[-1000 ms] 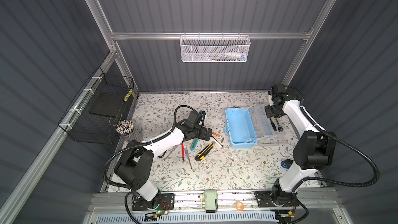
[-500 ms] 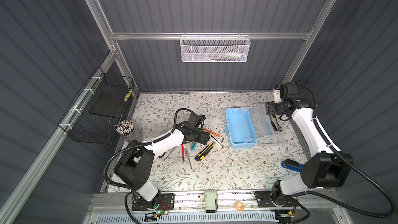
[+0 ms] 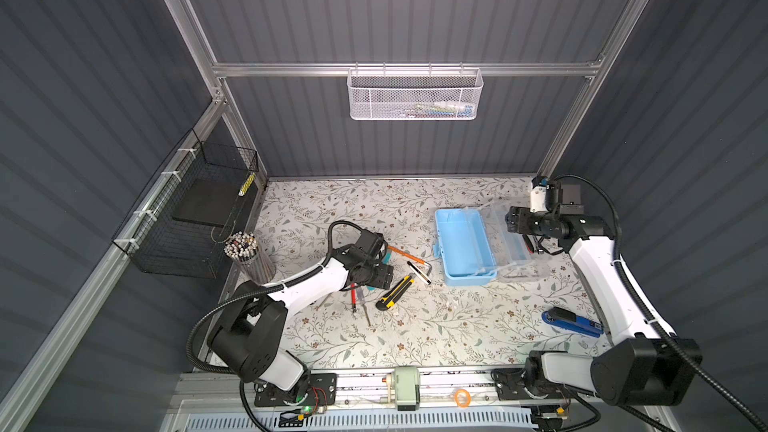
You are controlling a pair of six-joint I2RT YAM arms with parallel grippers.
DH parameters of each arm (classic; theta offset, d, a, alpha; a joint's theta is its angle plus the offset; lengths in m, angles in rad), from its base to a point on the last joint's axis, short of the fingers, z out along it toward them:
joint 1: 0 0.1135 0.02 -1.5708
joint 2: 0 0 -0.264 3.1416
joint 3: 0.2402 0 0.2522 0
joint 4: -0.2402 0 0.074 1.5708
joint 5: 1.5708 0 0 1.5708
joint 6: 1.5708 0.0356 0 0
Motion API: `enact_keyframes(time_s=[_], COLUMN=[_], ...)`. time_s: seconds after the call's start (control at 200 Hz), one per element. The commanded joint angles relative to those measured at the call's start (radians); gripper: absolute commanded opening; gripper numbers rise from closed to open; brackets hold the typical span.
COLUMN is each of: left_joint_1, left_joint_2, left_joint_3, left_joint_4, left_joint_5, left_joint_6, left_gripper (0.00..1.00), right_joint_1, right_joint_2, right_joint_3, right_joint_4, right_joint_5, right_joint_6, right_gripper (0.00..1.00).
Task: Pack the tool kit
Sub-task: 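Lower the screwdriver beside the ratchet, open right gripper while left reaches clear screwdriver, then grasp the clear-handled screwdriver with the left gripper and lift it toward the right gripper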
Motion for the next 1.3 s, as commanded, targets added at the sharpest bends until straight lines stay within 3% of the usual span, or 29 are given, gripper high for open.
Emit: enact_keyframes(time_s=[0.0, 0.32, 0.56, 0.77, 1.296], left_joint_1=[-0.005, -0.006, -0.006, -0.006, -0.006], left_joint_2=[-0.045, -0.06, -0.074, -0.034, 0.073], left_joint_3=[-0.019, -0.07, -0.11, -0.109, -0.101], left_joint_4=[-0.087, -0.14, -0.151, -0.111, -0.087], left_joint_5=[-0.102, -0.087, -0.072, -0.05, -0.041], left_joint_6=[-0.142, -0.248, -0.288, -0.292, -0.26], left_gripper=[0.76, 0.58, 0.56, 0.52, 0.32], right_joint_1=[0.008, 0.008, 0.008, 0.008, 0.008], right_joint_2=[-0.022, -0.048, -0.05, -0.051, -0.067], right_joint_3=[-0.024, -0.063, -0.083, -0.077, -0.075], right_joint_4=[0.032, 0.053, 0.08, 0.076, 0.056], right_joint_5=[-0.042, -0.046, -0.058, -0.051, -0.039], right_joint_6=[0.037, 0.044, 0.044, 0.039, 0.036], right_gripper=[0.82, 0.82, 0.83, 0.84, 0.85])
